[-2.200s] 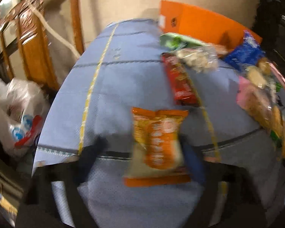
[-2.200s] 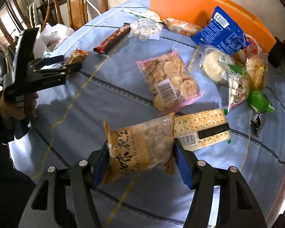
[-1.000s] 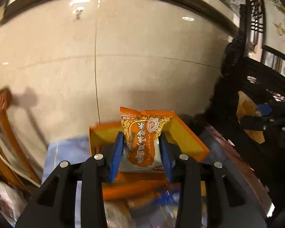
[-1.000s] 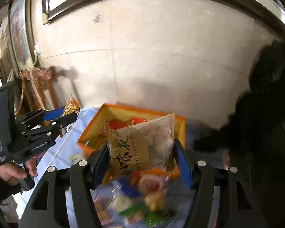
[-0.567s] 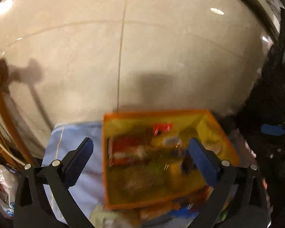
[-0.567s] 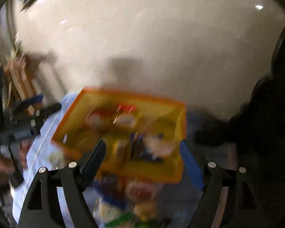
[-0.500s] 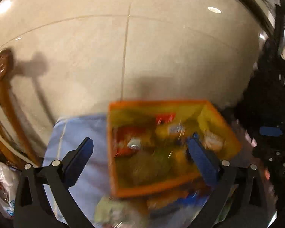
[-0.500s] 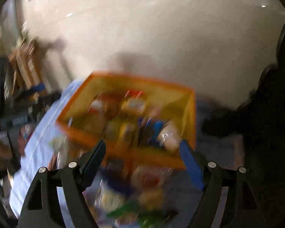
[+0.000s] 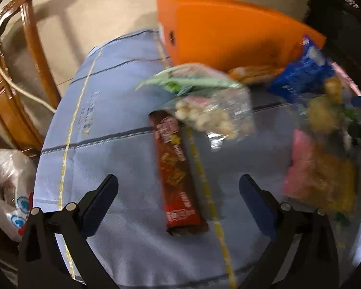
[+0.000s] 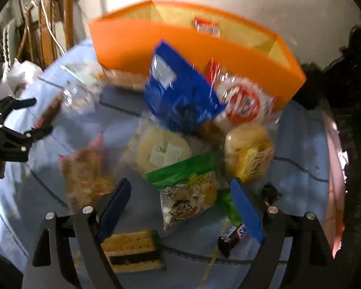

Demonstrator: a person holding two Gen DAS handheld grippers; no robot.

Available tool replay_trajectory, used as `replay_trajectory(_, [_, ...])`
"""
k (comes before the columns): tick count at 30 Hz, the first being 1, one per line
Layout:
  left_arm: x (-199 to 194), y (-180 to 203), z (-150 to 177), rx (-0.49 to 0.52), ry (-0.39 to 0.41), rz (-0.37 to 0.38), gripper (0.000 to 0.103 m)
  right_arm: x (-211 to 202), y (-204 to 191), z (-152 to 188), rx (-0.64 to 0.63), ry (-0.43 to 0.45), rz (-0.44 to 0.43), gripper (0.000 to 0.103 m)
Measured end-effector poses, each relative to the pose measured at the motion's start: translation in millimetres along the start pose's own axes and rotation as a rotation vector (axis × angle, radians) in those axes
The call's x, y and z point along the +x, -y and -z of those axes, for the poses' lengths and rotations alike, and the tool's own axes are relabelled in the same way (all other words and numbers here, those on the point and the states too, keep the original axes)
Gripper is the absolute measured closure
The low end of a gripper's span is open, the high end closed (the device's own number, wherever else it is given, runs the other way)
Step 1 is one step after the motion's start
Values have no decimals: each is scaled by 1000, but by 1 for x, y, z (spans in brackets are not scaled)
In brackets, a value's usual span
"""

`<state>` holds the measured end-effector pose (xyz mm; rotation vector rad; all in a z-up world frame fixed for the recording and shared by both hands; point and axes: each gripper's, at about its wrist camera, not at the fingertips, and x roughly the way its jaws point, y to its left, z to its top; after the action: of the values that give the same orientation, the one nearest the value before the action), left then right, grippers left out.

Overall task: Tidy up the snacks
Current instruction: 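Grasp the brown chocolate bar with the left tool while the right tool grasps the green-topped bag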

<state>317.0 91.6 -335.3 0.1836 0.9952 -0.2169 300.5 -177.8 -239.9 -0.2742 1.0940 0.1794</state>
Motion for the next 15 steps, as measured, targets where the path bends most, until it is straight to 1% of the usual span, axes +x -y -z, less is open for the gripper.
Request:
replay_trajectory(1, [7, -4, 1, -24, -19, -6, 4, 10, 0, -1, -7, -26, 18, 18])
replay_trajectory(2, [12, -12, 3, -83, -22, 23, 4, 15, 2, -1, -2, -34, 26, 18])
replay_trajectory(3, [12, -18, 3, -113, -5, 20, 4, 20, 6, -1, 22, -40, 14, 19])
replay_trajectory(4, [12, -20, 2, -123, 4, 19, 5, 24, 11, 1, 61, -41, -19, 22])
replay_trajectory(5, [13, -20, 2, -125, 9, 18, 5, 25, 15, 4, 89, -46, -48, 41])
replay_trajectory(6, [13, -22, 2, -126, 16, 22, 5, 29, 19, 7, 116, -74, -65, 48])
replay_trajectory(7, [11, -25, 4, -128, 30, 24, 13, 28, 21, 8, 122, -70, -67, 50])
replay_trajectory(8, [8, -27, 6, -131, 44, 9, 40, 24, 22, 12, 135, -65, -83, 55])
replay_trajectory(9, [5, -33, 6, -149, 61, 18, 54, 21, 23, 14, 145, -59, -89, 57])
replay_trajectory(10, [3, -38, 6, -172, 64, 41, 80, 15, 25, 16, 157, -46, -92, 58])
replay_trajectory(11, [1, -46, 8, -198, 60, 70, 80, 10, 26, 19, 168, -37, -105, 59])
replay_trajectory(12, [0, -47, 10, -193, 58, 80, 80, 5, 27, 22, 179, -29, -116, 59])
replay_trajectory(14, [-4, -44, 13, -143, 55, 68, 80, -1, 28, 25, 194, -25, -136, 59])
replay_trajectory(15, [-6, -41, 10, -135, 54, 64, 80, -4, 27, 26, 198, -17, -141, 59])
